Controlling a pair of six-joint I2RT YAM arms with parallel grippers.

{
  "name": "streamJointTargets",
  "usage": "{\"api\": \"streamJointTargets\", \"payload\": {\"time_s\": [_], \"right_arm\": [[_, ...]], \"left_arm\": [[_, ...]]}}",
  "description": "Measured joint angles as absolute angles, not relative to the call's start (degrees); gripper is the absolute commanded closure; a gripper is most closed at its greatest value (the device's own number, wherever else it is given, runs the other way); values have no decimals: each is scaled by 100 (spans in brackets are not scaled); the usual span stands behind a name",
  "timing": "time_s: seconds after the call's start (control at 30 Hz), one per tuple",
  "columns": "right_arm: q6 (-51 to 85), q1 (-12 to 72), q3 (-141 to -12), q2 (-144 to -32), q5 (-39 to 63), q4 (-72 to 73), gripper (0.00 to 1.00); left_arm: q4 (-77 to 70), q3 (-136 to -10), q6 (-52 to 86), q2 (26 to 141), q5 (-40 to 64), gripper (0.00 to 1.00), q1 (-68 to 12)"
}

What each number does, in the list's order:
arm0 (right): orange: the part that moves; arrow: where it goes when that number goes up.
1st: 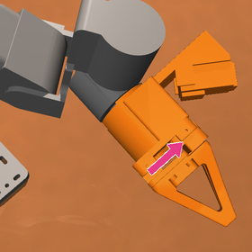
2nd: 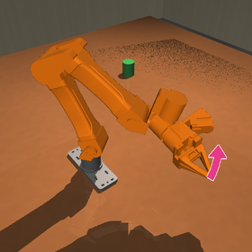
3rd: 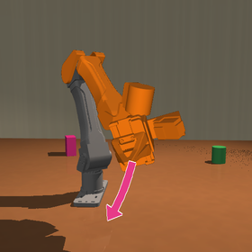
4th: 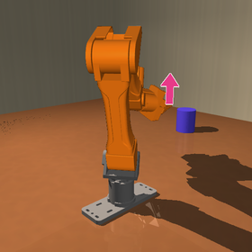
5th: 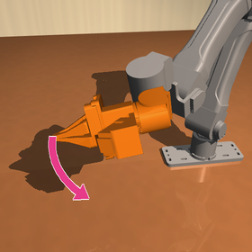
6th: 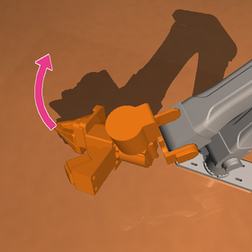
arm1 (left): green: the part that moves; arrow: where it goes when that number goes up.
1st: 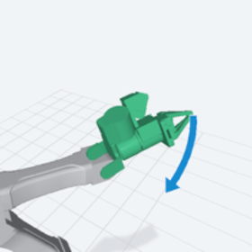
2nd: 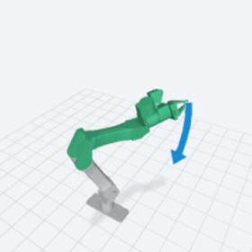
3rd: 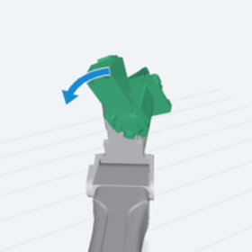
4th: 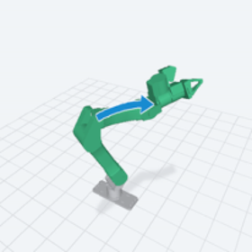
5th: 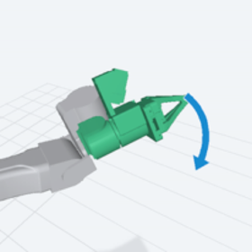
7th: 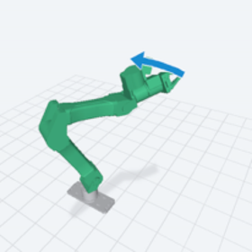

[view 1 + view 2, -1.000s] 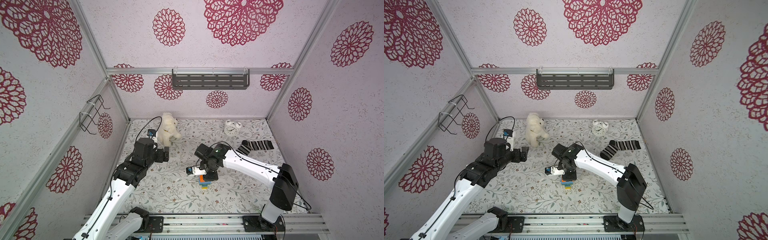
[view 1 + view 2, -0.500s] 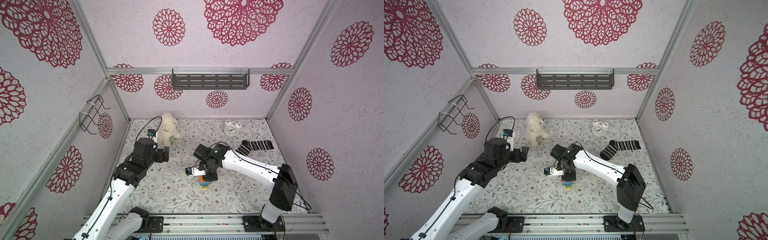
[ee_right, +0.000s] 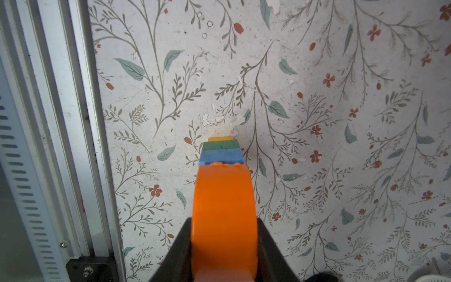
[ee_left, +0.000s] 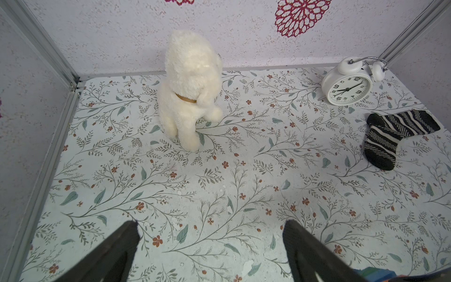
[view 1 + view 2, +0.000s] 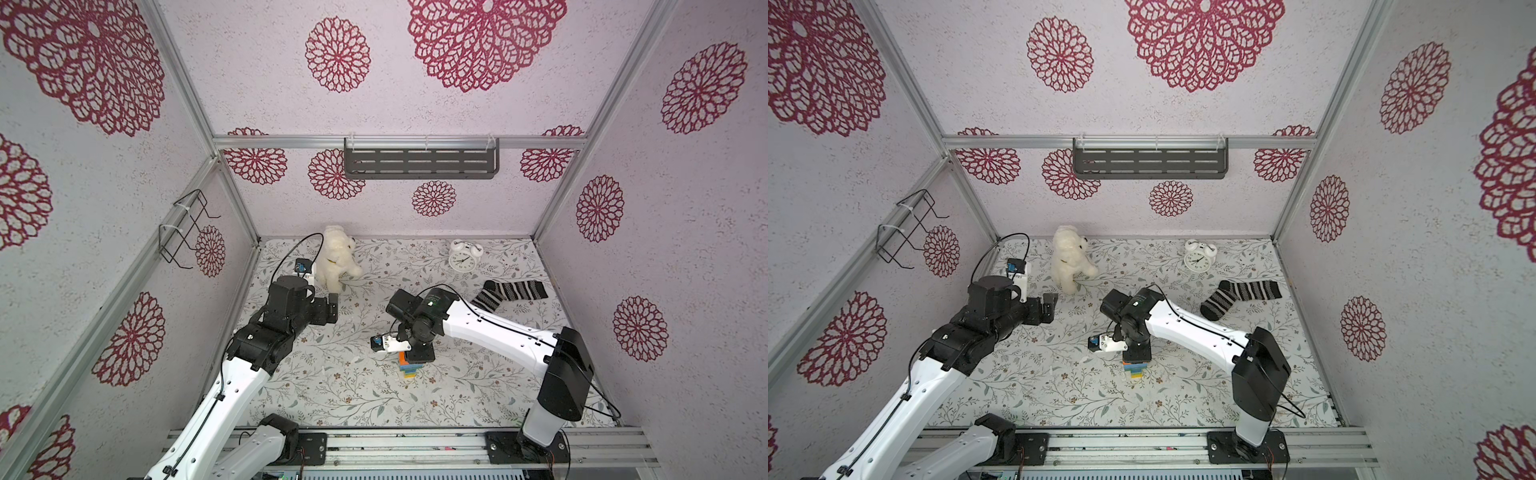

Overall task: Assemble an ice cream with lego
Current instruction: Assemble the lego brick with the lego brick.

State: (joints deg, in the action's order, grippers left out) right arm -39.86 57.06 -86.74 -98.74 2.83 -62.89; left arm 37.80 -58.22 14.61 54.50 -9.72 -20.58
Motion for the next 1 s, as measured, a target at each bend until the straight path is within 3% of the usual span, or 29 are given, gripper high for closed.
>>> {"api": "streamJointTargets", "payload": {"time_s": [1.0], "right_arm": [[-4095,5706,-8654,-9878,187,-6235,80]], "left_arm": [[3778,-5822,1459,5450,-965,3,-2058]]}}
